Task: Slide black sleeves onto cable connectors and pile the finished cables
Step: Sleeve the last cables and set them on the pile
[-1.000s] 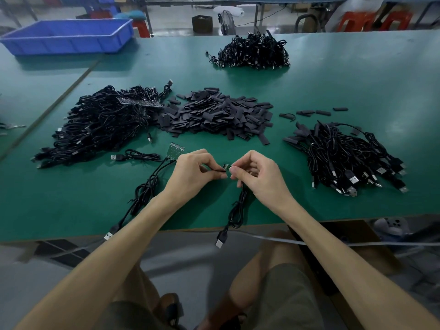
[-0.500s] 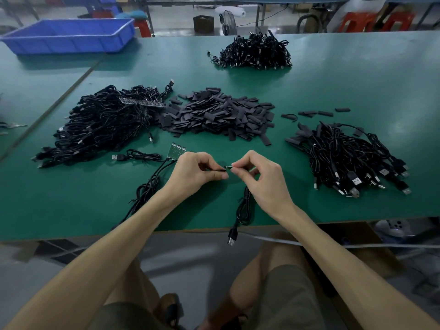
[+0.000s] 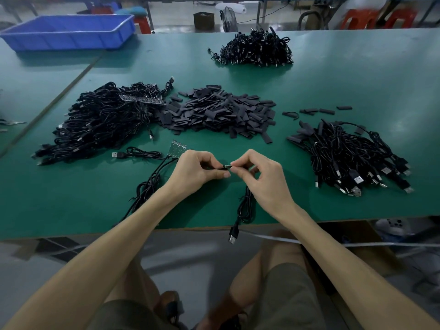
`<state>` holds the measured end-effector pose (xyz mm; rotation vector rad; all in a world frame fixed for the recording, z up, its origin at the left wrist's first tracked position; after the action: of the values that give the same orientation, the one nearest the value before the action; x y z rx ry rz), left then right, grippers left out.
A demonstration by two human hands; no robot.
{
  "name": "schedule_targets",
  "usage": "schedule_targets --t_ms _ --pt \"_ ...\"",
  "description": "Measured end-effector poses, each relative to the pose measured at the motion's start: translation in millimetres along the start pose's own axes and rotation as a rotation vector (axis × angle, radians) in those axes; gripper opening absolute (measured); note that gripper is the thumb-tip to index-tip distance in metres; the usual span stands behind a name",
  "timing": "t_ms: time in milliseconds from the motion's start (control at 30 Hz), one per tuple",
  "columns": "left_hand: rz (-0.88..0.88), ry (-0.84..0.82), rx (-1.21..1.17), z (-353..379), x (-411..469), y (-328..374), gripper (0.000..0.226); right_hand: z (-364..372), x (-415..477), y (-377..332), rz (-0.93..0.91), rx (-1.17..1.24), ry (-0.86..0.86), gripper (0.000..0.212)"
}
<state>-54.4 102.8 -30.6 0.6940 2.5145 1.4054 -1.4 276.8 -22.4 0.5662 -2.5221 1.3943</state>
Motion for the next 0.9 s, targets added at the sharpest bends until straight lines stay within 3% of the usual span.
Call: schedule_targets --t_ms 467,900 --pt "0.009 -0.017 -0.018 1 0 1 0.020 3 -3 -5 -0.093 -0.151 0.003 0.006" --pt "0.072 0.090 0.143 -2 -3 0 0.021 1 1 12 0.136 0.078 -0.044 0.003"
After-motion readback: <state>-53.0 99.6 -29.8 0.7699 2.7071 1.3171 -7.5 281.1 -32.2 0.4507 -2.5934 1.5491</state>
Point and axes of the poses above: each hand's wrist, its own x-axis towards the middle knuckle, its own z-axis out of the palm, y = z × x, the point moved 5 cm from there along x, towards the middle knuckle, and after that the axes turned 10 degrees about -y, right-handed, at the moved point
